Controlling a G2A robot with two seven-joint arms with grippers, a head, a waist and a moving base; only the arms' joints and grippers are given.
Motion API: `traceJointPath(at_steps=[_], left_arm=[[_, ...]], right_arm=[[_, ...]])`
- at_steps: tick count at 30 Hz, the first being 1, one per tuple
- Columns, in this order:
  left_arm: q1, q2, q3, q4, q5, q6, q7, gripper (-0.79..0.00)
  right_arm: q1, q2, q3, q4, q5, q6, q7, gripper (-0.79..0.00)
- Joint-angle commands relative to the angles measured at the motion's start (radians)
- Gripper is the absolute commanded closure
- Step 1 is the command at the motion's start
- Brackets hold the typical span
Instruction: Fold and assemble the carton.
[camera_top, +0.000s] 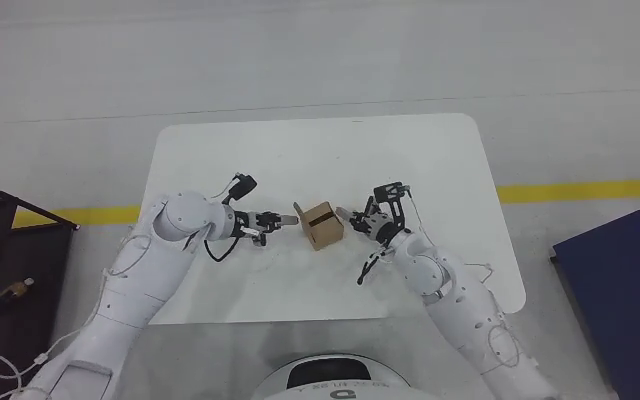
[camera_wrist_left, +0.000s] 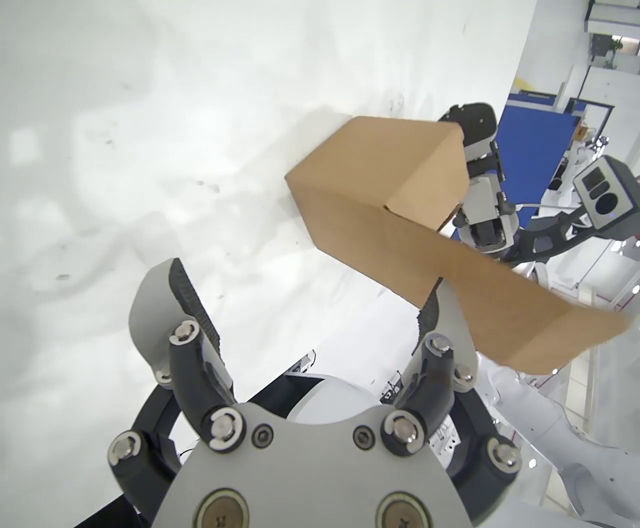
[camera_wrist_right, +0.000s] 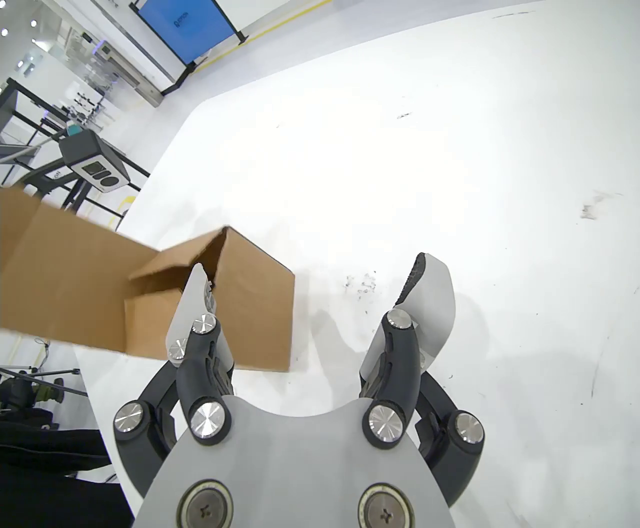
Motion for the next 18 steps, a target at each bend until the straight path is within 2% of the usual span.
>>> traceJointPath(at_steps=[1, 5, 8, 12, 15, 18], left_arm=[[0.034, 0.011, -0.042, -0.033, 0.003, 0.009, 0.018, -0.785], [0.083, 0.023, -0.085, -0.095, 0.001, 0.016, 0.039, -0.785], [0.105, 0.023, -0.08, -0.138, -0.019, 0.02, 0.045, -0.785], [0.114, 0.021, -0.055, -0.157, -0.014, 0.031, 0.059, -0.785], [0.104, 0.02, -0.046, -0.152, -0.006, 0.036, 0.067, -0.785], [0.083, 0.018, -0.039, -0.147, -0.008, 0.043, 0.069, -0.785]], right_arm=[[-0.008, 0.001, 0.013, -0.006, 0.039, -0.011, -0.002, -0.683], [-0.026, -0.001, 0.033, -0.017, 0.221, -0.075, 0.023, -0.683], [-0.023, -0.008, 0.029, 0.002, 0.386, -0.102, 0.058, -0.677], [-0.012, -0.019, 0.0, 0.037, 0.575, -0.165, 0.102, -0.717], [-0.004, -0.022, -0.015, 0.057, 0.646, -0.207, 0.146, -0.68], [-0.006, -0.022, -0.02, 0.057, 0.671, -0.229, 0.163, -0.683]])
